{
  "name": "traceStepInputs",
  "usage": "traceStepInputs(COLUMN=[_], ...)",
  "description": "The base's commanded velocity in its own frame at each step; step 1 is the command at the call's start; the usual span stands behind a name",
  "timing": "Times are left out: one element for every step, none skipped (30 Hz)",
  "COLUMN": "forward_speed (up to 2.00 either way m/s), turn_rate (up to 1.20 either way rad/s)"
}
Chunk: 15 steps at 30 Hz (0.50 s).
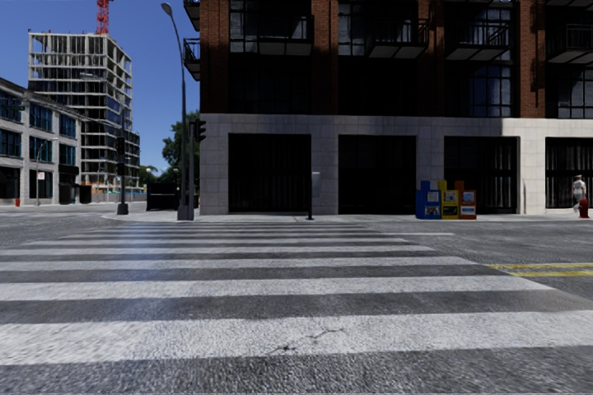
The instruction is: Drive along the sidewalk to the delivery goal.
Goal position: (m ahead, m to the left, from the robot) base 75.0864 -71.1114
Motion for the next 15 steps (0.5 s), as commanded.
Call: traceStepInputs(forward_speed=[2.0,2.0,2.0,2.0,2.0,2.0,2.0,2.0,2.0,2.0,2.0,2.0,2.0,2.0,2.0], turn_rate=[0.0,0.0,0.0,0.0,0.0,0.0,0.0,0.0,0.0,0.0,0.0,0.0,0.0,0.0,0.0])
